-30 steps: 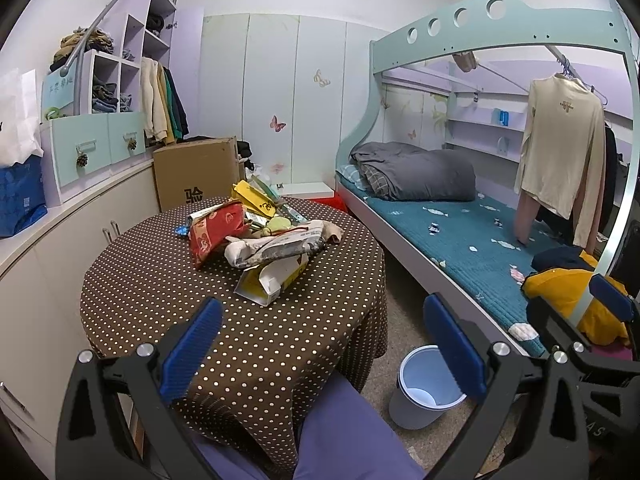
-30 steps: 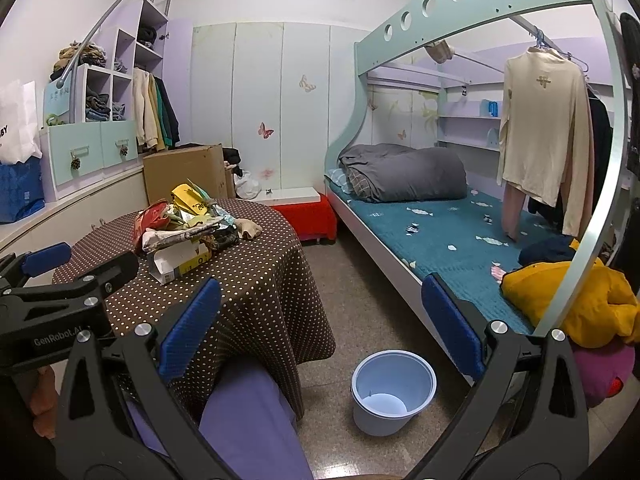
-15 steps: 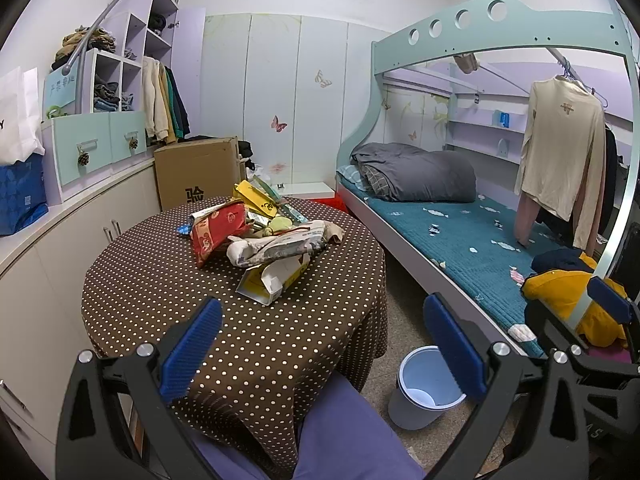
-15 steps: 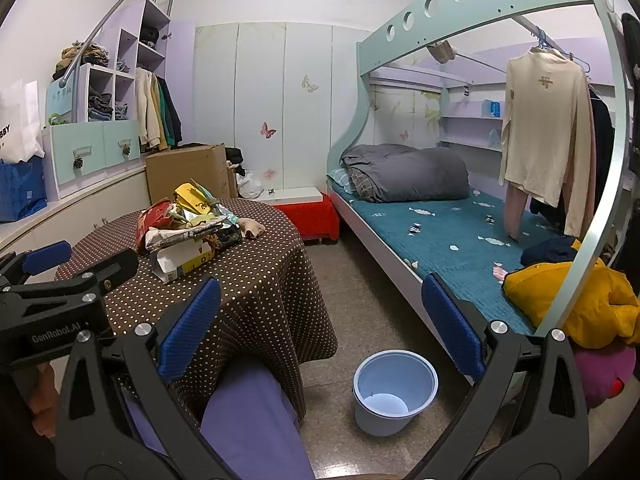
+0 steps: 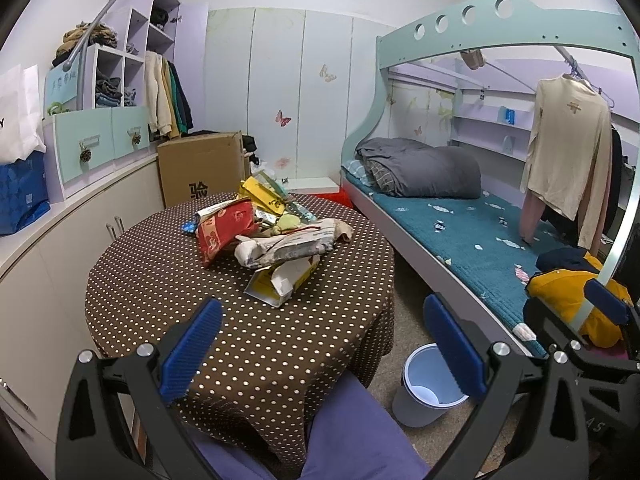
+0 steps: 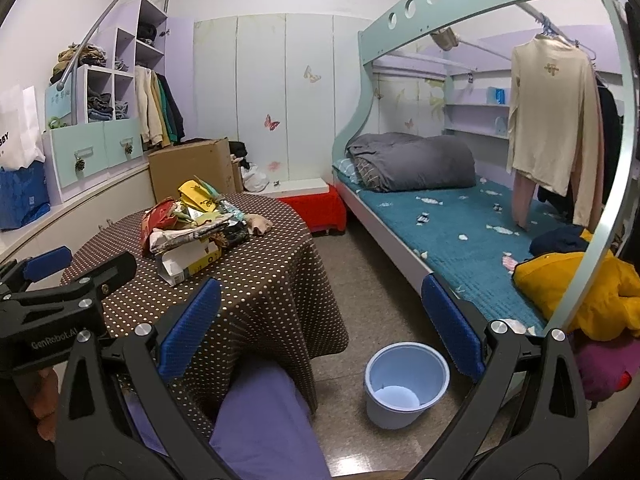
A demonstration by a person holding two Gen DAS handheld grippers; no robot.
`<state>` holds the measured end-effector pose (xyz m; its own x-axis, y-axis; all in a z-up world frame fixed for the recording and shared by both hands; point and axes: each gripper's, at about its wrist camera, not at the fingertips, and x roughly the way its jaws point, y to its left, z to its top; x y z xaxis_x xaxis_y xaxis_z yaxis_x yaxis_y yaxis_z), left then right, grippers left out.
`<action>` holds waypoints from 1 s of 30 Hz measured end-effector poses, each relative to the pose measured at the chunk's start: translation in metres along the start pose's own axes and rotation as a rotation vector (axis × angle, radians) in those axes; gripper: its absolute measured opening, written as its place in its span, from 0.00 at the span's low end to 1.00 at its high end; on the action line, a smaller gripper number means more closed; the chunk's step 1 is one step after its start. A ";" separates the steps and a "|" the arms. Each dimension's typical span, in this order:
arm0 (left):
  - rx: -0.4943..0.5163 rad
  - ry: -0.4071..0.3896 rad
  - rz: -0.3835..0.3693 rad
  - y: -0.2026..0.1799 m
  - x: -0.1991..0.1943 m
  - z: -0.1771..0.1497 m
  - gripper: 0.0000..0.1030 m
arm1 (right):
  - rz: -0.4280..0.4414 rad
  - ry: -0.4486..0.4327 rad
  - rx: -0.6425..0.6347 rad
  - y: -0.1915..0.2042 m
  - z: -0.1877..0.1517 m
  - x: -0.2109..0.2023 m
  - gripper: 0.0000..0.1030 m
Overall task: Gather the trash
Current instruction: 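Move the right tool to the table and grasp a rolled newspaper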
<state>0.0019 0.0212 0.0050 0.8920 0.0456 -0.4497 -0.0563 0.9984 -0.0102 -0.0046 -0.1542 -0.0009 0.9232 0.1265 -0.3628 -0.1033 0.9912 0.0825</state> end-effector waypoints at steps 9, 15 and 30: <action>-0.040 0.035 0.044 0.031 0.020 0.023 0.96 | 0.067 0.074 0.002 0.025 0.018 0.033 0.95; -0.072 0.061 0.085 0.058 0.035 0.037 0.96 | 0.119 0.136 -0.005 0.045 0.034 0.064 0.95; -0.164 0.160 0.144 0.123 0.098 0.057 0.96 | 0.201 0.323 -0.023 0.104 0.058 0.170 0.95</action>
<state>0.1081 0.1501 0.0103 0.7881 0.1681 -0.5922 -0.2615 0.9623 -0.0748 0.1627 -0.0323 -0.0003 0.7201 0.3204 -0.6155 -0.2823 0.9456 0.1619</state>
